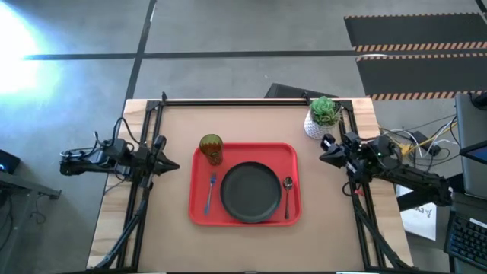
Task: Pick and place plate/cup/fork/spoon on tray
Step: Return to Home Position
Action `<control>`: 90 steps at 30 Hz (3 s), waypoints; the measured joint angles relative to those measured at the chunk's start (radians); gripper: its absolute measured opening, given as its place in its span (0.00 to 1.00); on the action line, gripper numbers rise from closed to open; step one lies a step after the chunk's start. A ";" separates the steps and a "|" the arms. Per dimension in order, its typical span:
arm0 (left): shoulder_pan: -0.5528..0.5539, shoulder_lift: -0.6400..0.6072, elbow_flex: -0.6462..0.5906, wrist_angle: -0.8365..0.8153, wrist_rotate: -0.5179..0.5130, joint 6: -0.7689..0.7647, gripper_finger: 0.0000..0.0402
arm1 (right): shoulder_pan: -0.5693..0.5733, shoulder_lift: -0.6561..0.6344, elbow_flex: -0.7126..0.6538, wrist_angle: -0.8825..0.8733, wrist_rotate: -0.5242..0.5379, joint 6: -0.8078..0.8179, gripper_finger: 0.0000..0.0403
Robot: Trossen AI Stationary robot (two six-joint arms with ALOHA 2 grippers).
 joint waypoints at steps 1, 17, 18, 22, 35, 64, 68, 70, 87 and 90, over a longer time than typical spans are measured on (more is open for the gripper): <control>0.000 0.000 -0.002 0.001 0.000 0.000 0.00 | 0.000 -0.012 0.000 -0.012 -0.001 -0.002 0.02; 0.000 0.001 -0.027 0.008 -0.190 -0.022 0.00 | -0.011 -0.048 -0.001 -0.207 0.216 -0.261 0.02; 0.000 0.001 -0.027 0.011 -0.191 -0.018 0.00 | -0.010 -0.048 -0.001 -0.224 0.227 -0.274 0.02; 0.000 0.002 -0.027 0.013 -0.191 -0.015 0.00 | -0.010 -0.048 -0.001 -0.338 0.239 -0.322 0.02; 0.000 0.002 -0.027 0.011 -0.192 0.004 0.00 | -0.010 -0.048 -0.002 -0.453 0.239 -0.391 0.02; 0.000 0.002 -0.027 0.011 -0.192 0.002 0.00 | -0.010 -0.042 -0.003 -0.504 0.239 -0.300 0.02; 0.000 0.002 -0.027 0.011 -0.192 0.002 0.00 | -0.010 -0.042 -0.003 -0.504 0.239 -0.300 0.02; 0.000 0.002 -0.027 0.011 -0.192 0.002 0.00 | -0.010 -0.042 -0.003 -0.504 0.240 -0.300 0.02; 0.000 0.002 -0.026 0.011 -0.192 0.002 0.00 | -0.010 -0.042 -0.003 -0.505 0.240 -0.301 0.02; 0.000 0.002 -0.026 0.011 -0.192 0.002 0.00 | -0.010 -0.042 -0.003 -0.505 0.240 -0.301 0.02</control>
